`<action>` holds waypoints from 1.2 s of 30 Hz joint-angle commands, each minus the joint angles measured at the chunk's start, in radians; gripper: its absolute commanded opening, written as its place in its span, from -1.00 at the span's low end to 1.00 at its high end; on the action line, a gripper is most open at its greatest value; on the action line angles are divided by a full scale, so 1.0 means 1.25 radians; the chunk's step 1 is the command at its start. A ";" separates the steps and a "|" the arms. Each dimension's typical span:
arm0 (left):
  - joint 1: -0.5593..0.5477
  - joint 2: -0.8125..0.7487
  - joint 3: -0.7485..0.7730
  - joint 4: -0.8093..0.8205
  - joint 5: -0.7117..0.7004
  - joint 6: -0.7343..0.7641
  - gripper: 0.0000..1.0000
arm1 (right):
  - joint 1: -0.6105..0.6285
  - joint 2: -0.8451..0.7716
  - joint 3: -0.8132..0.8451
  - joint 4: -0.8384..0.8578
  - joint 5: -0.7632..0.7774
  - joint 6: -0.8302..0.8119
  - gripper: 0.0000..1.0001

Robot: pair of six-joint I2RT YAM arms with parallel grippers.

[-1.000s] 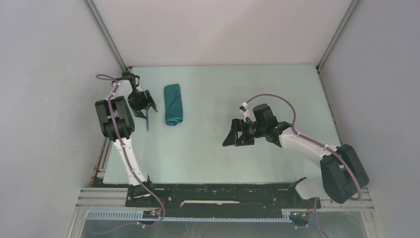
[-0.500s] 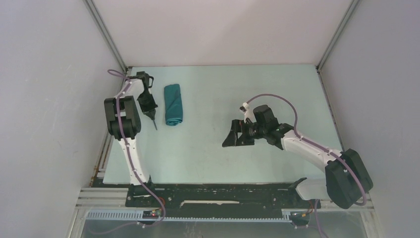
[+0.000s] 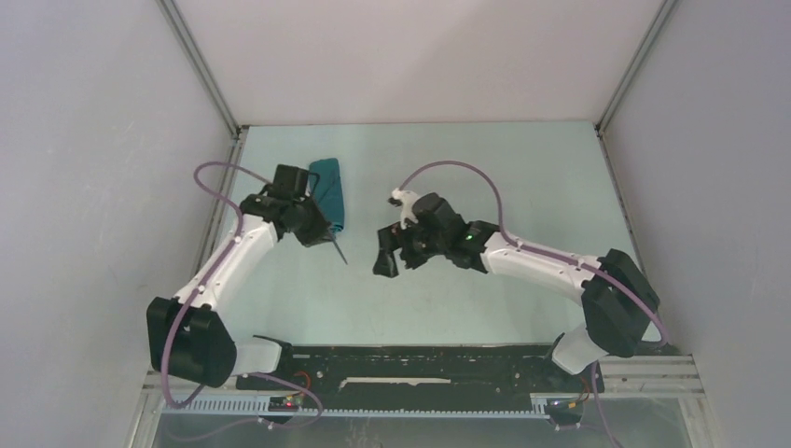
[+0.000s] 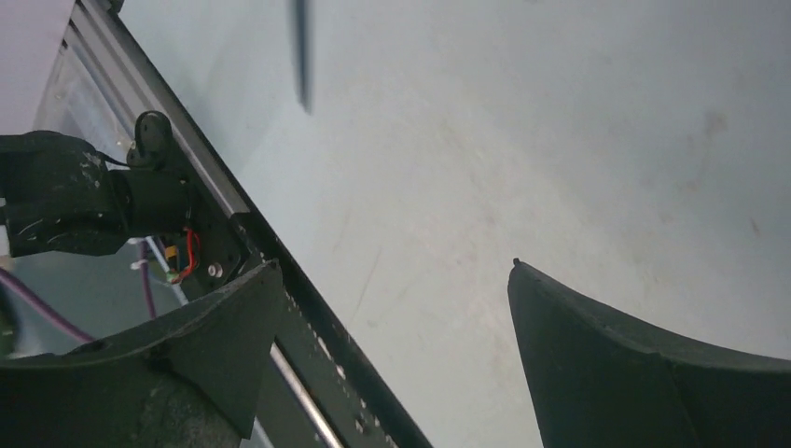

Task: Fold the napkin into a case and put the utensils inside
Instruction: Pass from the left arm to the right

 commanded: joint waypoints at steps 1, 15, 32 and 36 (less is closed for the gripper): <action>-0.091 -0.038 -0.072 0.072 0.067 -0.260 -1.00 | 0.107 0.036 0.077 0.013 0.200 -0.103 0.91; -0.200 -0.028 -0.062 0.069 0.059 -0.369 -1.00 | 0.228 0.132 0.147 -0.014 0.446 -0.164 -0.14; -0.175 -0.274 -0.214 0.422 0.101 -0.275 1.00 | -0.072 0.009 -0.150 0.556 -0.342 0.278 -1.00; -0.173 -0.350 -0.299 0.584 0.110 -0.304 0.86 | -0.120 0.055 -0.198 0.814 -0.452 0.504 -1.00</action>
